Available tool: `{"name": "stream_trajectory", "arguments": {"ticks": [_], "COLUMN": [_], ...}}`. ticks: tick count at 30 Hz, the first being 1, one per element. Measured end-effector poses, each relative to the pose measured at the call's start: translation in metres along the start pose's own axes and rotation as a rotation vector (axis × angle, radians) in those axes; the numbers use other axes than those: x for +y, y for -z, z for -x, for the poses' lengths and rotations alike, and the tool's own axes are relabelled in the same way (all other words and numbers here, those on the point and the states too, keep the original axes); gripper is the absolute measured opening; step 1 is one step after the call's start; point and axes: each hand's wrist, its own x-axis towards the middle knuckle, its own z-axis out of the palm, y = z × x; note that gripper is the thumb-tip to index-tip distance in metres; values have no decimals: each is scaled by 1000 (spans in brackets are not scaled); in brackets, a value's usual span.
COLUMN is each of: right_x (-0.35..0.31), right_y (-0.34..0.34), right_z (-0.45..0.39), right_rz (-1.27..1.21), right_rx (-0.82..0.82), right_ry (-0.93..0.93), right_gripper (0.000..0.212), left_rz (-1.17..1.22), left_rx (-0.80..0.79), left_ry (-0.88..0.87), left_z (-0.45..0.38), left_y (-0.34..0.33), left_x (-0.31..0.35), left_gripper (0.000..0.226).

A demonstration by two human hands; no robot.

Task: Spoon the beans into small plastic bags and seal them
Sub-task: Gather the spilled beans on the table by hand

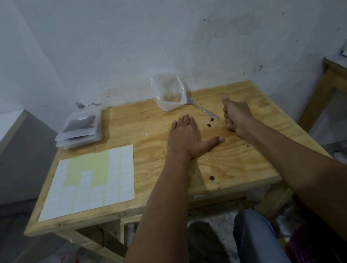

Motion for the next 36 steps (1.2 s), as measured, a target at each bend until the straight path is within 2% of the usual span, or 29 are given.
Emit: {"name": "stream_trajectory", "arguments": {"ticks": [3, 7, 12, 17, 19, 21, 22, 24, 26, 28, 32, 34, 36], "right_x": [6, 6, -1, -6, -10, -14, -15, -14, -11, -8, 2, 5, 5], "right_y": [1, -6, -21, -30, -27, -22, -20, -15, -7, -1, 1, 0, -4], "right_z": [-1, -1, 2, 7, 5, 2, 1, 1, 1, 1, 8, 8, 7], "right_rz": [607, 961, 1239, 1240, 1157, 927, 733, 192, -337, -620, -907, -990, -920], "right_rx": [43, 63, 26, -27, -35, -39, -40, -67, -174, -291, -383, -362, -333], "right_ry": [381, 441, 440, 423, 376, 326, 283, 120, -65, -179, -259, -309, -351], "right_gripper": [61, 70, 56, 31, 28, 36, 37, 31, 35, 41, 23, 31, 41], "left_rz": [9, 18, 10, 21, 23, 24, 23, 21, 18, 21, 22, 22, 26], "left_rx": [13, 19, 2, -3, -4, -2, 1, 5, 9, 7, -4, -10, -15], "left_ry": [0, 0, -4, -4, -5, -4, -2, -2, -1, 3, 13, 15, 13], "left_z": [-1, -1, -2, -3, -2, -2, -2, -2, -1, 0, -1, -1, -1], "left_y": [-2, -3, -3, -3, -2, -2, -1, -1, -1, -1, -1, -1, -1], "left_x": [-1, -3, -3, -3, -3, -2, -2, -2, -1, 0, -1, 0, 0], "left_gripper": [126, 125, 127, 130, 130, 129, 129, 128, 128, 127, 128, 128, 128]}}
